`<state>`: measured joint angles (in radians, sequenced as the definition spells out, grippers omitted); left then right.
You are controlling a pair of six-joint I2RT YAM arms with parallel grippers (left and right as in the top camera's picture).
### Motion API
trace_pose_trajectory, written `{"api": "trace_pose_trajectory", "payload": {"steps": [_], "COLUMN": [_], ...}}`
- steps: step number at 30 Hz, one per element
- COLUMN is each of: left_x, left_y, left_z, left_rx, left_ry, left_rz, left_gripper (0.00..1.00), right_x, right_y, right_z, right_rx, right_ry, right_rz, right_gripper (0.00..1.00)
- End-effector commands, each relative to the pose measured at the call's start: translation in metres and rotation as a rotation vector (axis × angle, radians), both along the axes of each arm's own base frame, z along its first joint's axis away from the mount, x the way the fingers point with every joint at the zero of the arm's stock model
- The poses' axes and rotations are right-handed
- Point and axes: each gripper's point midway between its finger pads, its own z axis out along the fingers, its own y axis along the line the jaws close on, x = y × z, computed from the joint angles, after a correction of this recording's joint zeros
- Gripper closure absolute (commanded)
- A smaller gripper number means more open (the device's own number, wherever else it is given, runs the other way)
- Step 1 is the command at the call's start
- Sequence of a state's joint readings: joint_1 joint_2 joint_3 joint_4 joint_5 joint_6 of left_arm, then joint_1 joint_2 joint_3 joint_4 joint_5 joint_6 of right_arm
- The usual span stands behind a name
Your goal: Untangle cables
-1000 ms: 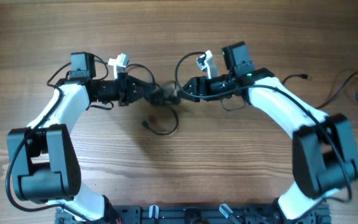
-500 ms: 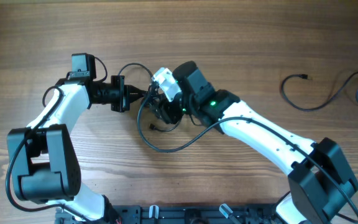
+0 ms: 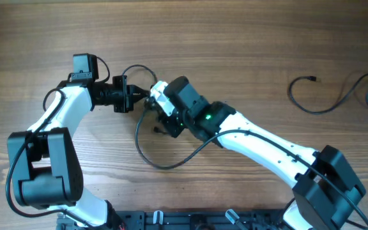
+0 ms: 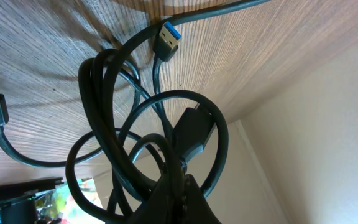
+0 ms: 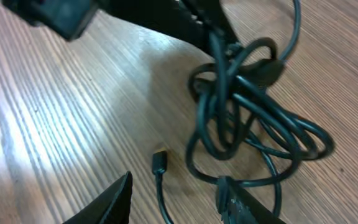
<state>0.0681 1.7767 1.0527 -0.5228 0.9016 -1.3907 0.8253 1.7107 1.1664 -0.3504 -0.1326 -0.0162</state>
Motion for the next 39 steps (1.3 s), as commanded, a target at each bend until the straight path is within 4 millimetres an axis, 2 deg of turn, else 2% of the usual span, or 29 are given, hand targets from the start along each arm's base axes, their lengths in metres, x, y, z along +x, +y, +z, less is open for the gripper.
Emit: {"api": "trace_pose_trajectory", "payload": {"steps": [1, 6, 8, 10, 13, 16, 21, 23, 24, 27, 29, 30, 33, 36, 39], "left_x": [-0.003, -0.008, -0.009, -0.009, -0.009, -0.012, -0.014, -0.014, -0.015, -0.013, -0.01, -0.008, -0.006, -0.007, -0.006], "left_y": [-0.01, -0.017, -0.02, -0.02, -0.02, -0.021, -0.024, -0.024, -0.024, -0.021, -0.012, -0.005, 0.002, 0.007, 0.014], "left_z": [0.002, 0.009, 0.012, 0.012, 0.012, 0.012, 0.017, 0.017, 0.017, 0.012, 0.0, -0.009, -0.016, -0.021, -0.027], "left_rx": [-0.022, -0.078, -0.102, -0.102, -0.103, -0.11, -0.143, -0.143, -0.146, -0.114, -0.027, 0.037, 0.092, 0.131, 0.184], "left_ry": [0.005, 0.016, 0.018, 0.018, 0.019, 0.033, 0.039, 0.039, 0.039, 0.04, 0.044, 0.048, 0.051, 0.065, 0.067], "left_rz": [-0.024, -0.045, -0.053, -0.053, -0.053, -0.054, -0.064, -0.064, -0.065, -0.055, -0.027, -0.007, 0.01, 0.022, 0.039], "left_gripper": [0.96, 0.96, 0.96, 0.96, 0.96, 0.96, 0.96, 0.96, 0.96, 0.96, 0.96, 0.96, 0.95, 0.94, 0.94], "right_x": [0.004, 0.009, 0.005, 0.006, 0.019, 0.02, 0.022, 0.023, 0.023, 0.023, 0.022, 0.013, 0.003, 0.009, 0.006], "right_y": [0.001, 0.005, 0.0, -0.002, -0.007, -0.004, -0.003, -0.002, -0.002, -0.001, 0.004, 0.015, 0.032, 0.036, 0.038], "right_z": [0.002, 0.003, -0.01, -0.015, -0.014, -0.019, -0.021, -0.02, -0.02, -0.017, -0.006, 0.011, 0.062, 0.088, 0.136], "right_rx": [-0.021, -0.016, -0.061, -0.078, -0.105, -0.099, -0.099, -0.092, -0.091, -0.035, 0.015, 0.101, 0.313, 0.43, 0.665], "right_ry": [-0.064, -0.093, -0.069, -0.068, -0.122, -0.117, -0.119, -0.121, -0.12, -0.058, -0.045, -0.019, 0.003, -0.016, 0.031], "right_rz": [0.046, 0.054, 0.074, 0.067, 0.02, 0.021, 0.019, 0.015, 0.013, -0.084, -0.098, -0.038, 0.082, 0.143, 0.276], "right_gripper": [0.53, 0.52, 0.53, 0.53, 0.61, 0.71, 0.73, 0.8, 0.95, 0.96, 0.96, 0.96, 0.96, 0.96, 0.96]}}
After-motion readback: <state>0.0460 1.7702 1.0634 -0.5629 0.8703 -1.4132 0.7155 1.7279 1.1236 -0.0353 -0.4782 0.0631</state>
